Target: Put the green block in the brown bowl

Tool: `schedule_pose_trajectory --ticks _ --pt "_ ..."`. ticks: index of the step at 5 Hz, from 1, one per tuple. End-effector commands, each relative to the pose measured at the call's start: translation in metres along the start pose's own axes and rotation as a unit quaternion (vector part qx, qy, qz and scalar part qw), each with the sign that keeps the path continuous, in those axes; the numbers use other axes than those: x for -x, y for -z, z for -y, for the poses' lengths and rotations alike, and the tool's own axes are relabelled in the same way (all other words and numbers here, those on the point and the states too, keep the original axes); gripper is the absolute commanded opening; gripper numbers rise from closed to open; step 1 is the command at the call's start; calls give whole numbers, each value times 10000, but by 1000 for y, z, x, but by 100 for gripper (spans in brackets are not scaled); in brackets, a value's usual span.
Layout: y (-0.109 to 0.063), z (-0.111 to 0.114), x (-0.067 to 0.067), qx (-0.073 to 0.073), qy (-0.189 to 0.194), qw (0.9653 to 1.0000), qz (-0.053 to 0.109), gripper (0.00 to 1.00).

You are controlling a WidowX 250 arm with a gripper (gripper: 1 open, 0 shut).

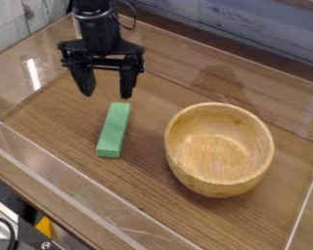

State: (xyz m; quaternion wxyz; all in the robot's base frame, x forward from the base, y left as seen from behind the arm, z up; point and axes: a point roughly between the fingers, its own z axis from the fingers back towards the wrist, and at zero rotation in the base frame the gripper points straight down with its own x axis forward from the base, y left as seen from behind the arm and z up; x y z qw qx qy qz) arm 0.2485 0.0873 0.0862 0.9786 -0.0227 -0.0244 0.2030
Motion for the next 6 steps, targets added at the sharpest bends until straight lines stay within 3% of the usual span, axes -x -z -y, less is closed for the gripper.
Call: schedule_pose_trajectory --ticks 1,6 --pt "0 -1 -3 -56 11 9999 139 100" --pt "27 0 0 -176 -81 9998 69 100"
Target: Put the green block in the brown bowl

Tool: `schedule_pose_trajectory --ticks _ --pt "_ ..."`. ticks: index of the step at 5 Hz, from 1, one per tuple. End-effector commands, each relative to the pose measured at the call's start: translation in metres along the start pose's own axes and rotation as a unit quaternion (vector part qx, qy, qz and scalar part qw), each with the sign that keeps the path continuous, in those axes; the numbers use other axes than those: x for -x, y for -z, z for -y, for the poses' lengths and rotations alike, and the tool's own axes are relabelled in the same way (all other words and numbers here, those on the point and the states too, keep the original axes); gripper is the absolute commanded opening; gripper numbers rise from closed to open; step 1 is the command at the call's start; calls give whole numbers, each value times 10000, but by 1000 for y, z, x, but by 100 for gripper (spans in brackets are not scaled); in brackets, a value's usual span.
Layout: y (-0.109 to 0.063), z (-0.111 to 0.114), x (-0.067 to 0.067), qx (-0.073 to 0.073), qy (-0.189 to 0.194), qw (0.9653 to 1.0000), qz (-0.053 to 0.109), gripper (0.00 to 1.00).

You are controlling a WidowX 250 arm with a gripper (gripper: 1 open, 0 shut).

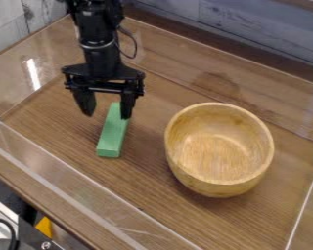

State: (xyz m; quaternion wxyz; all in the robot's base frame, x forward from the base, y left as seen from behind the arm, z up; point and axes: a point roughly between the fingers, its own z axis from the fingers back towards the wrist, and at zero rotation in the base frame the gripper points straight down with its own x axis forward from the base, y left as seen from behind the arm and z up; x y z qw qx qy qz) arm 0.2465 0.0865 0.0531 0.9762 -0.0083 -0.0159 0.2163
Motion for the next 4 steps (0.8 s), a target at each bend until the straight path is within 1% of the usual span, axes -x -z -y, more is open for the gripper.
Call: schedule_pose_trajectory --ticks 1,4 --pt "-1 1 -3 -30 13 9999 104 100" --pt "13 -1 -2 -83 -120 9999 36 100"
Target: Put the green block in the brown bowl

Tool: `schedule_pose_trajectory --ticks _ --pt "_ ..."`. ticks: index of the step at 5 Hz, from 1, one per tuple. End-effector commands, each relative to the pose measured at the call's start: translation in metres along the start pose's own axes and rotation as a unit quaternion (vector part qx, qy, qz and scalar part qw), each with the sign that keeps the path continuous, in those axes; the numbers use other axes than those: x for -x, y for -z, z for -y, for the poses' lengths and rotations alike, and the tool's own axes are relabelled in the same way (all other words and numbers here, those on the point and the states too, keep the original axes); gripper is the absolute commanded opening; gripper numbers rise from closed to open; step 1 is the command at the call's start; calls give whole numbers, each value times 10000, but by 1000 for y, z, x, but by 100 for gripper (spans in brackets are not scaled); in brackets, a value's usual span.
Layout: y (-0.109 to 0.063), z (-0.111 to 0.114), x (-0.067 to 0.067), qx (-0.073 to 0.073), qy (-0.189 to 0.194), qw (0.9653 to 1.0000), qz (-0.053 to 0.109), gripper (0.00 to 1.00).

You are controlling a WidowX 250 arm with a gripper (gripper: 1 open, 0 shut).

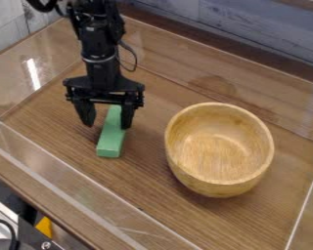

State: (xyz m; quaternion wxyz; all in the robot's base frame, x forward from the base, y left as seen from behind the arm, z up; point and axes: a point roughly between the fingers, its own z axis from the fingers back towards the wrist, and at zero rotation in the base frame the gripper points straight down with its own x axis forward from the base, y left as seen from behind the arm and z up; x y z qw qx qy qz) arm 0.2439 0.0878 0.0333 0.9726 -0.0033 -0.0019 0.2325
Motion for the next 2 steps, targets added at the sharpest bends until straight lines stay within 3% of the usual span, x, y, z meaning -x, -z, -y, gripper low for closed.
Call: schedule_pose_trajectory --ticks 1,2 --pt "0 1 -4 -32 -14 9999 135 100" --pt "3 0 -4 -42 -66 9999 120 0"
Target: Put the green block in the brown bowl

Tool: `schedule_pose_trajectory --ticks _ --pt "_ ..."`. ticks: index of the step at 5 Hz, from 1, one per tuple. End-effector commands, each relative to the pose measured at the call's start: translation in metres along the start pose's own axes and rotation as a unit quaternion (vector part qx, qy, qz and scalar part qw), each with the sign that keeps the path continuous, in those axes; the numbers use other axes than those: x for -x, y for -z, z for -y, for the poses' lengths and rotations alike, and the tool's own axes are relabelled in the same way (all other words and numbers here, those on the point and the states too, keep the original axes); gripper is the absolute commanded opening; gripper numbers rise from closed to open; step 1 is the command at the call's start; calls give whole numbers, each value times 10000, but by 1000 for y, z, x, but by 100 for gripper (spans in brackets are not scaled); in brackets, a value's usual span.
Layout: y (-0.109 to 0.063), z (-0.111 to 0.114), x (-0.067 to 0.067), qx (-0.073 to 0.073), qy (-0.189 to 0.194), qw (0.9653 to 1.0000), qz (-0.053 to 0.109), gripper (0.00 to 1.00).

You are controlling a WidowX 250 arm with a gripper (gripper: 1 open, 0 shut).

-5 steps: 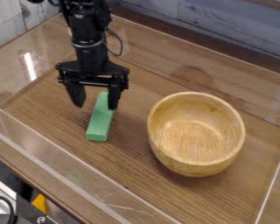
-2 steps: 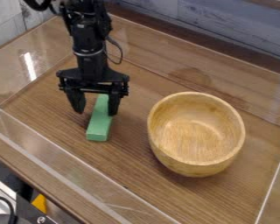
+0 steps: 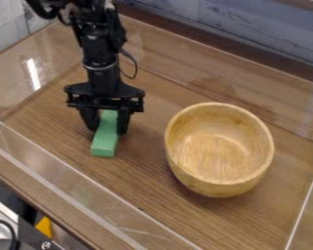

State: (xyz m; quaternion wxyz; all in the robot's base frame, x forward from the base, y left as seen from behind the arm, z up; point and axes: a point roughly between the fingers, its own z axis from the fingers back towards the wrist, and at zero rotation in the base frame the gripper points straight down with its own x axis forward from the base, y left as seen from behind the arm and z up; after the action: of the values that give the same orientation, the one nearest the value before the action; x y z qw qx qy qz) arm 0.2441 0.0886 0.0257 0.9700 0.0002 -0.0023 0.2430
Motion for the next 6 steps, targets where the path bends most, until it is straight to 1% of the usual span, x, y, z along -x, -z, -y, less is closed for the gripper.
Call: schedule_pose_trajectory --ticks 1,4,5,6 --pt "-9 0 -3 1 -6 10000 83 0" --pt "-29 -2 -5 50 -184 9998 23 0" --pt "-41 -4 -9 99 -243 9996 53 0" --pt "-65 -6 -18 205 -213 9995 144 0"
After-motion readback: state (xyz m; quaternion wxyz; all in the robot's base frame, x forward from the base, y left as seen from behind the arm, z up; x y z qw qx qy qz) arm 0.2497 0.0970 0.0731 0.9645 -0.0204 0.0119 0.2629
